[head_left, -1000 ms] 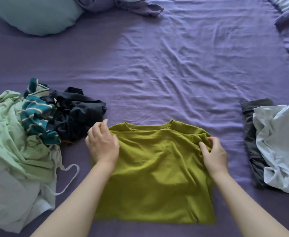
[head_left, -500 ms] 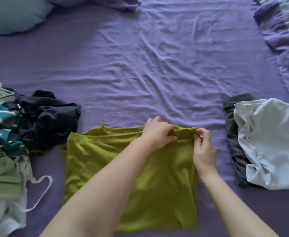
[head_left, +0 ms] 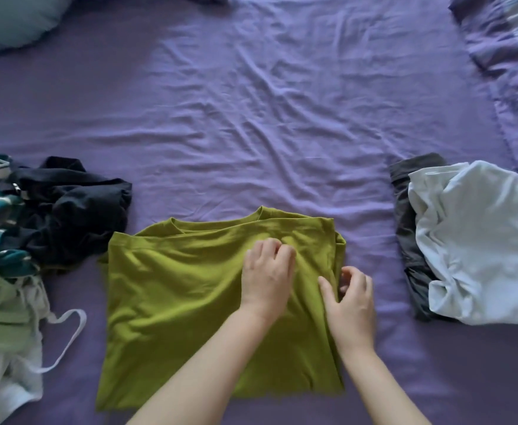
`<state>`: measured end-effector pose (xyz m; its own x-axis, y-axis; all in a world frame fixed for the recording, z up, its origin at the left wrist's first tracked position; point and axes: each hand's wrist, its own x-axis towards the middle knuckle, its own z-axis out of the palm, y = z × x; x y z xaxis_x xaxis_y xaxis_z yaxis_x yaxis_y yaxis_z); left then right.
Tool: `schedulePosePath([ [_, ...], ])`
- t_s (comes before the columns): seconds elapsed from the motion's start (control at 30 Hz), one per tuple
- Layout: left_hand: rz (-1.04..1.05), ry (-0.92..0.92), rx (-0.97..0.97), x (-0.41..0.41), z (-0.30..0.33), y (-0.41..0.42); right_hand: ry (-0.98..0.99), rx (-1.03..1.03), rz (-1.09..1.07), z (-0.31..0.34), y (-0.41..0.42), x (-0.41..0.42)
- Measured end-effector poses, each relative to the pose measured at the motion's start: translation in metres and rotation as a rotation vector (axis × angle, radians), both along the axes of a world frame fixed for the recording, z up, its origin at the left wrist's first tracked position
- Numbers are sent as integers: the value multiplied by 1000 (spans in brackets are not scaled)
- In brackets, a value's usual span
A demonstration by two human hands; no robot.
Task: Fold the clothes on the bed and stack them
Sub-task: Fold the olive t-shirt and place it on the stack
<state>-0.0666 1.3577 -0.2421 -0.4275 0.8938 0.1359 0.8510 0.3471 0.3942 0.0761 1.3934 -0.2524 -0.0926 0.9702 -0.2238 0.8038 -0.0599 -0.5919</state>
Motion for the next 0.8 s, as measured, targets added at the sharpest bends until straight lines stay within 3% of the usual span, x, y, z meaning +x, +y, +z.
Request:
schedulePosePath([
  [0.13, -175, 29, -157, 38, -15, -56, -78, 14, 53, -1, -36, 23],
  [0.23, -253, 86, -404, 50, -17, -80, -4, -7, 29, 1, -36, 33],
  [0.37, -297, 126, -548, 47, -14, -83, 108, -67, 114, 9, -31, 47],
  [0.5, -217, 75, -543, 56, -1, -90, 98, -176, 107, 19, -65, 67],
  [0.63, -164, 22, -253, 76, 10, -122, 227, -244, 19, 17, -100, 75],
  [0.8, -194, -54, -211, 89, 5, -149, 413, -321, -94, 21, -102, 76],
])
